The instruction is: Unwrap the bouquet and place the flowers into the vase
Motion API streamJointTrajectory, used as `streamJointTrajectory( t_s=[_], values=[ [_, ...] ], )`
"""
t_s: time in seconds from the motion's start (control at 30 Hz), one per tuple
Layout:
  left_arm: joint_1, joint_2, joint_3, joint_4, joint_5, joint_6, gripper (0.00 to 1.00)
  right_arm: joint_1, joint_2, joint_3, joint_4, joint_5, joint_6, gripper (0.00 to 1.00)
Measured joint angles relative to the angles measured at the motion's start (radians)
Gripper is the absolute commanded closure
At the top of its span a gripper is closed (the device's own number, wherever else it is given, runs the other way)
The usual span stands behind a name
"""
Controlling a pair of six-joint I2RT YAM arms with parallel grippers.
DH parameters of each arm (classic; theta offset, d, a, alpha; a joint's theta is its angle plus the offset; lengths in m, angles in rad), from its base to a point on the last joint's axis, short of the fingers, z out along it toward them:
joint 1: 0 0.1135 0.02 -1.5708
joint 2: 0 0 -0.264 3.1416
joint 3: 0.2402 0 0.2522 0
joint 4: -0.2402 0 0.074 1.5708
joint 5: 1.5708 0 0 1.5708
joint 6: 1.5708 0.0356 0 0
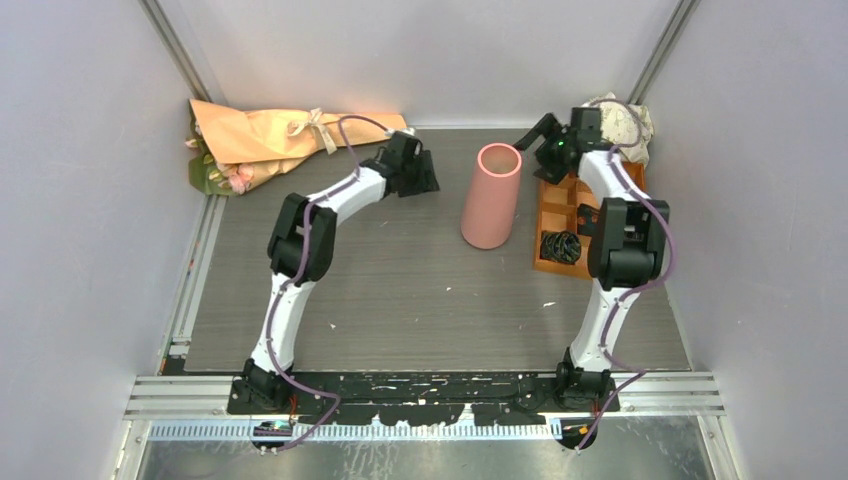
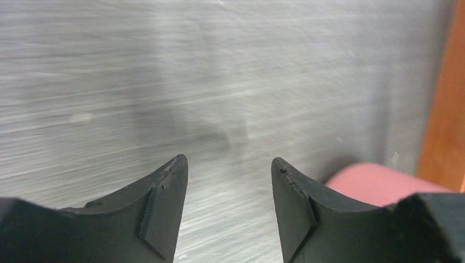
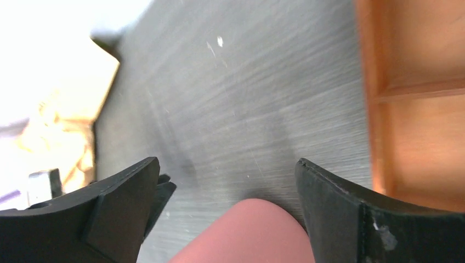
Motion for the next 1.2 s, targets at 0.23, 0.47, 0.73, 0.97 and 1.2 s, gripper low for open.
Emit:
streamJointTrajectory(
  t_s=[0.23,0.47,0.73,0.97,1.2],
  values=[
    [0.176,-0.08,0.048,-0.201,-0.208,-0.106,0.37,-0.126,-0.144,-0.015,0.068,0.009,0.045,0.01],
    [0.349,-0.117,0.04,-0.294,-0.335,-0.273,0.34,-0.122,-0.266,-0.051,0.106,-0.011,0.068,0.0],
    [0.435,-0.118,0.038,-0.325,-0.416,-0.329,0.27,-0.112,-0.314,-0.052,0.137,-0.055,0.078,0.01],
    [0.451,-0.134,0.017,-0.294,-0.498,-0.32,0.26,-0.114,-0.314,-0.058,0.143,-0.074,0.09,0.0],
    [0.489,-0.135,0.013,-0.253,-0.573,-0.316,0.32,-0.115,-0.312,-0.058,0.145,-0.082,0.091,0.01]
  ],
)
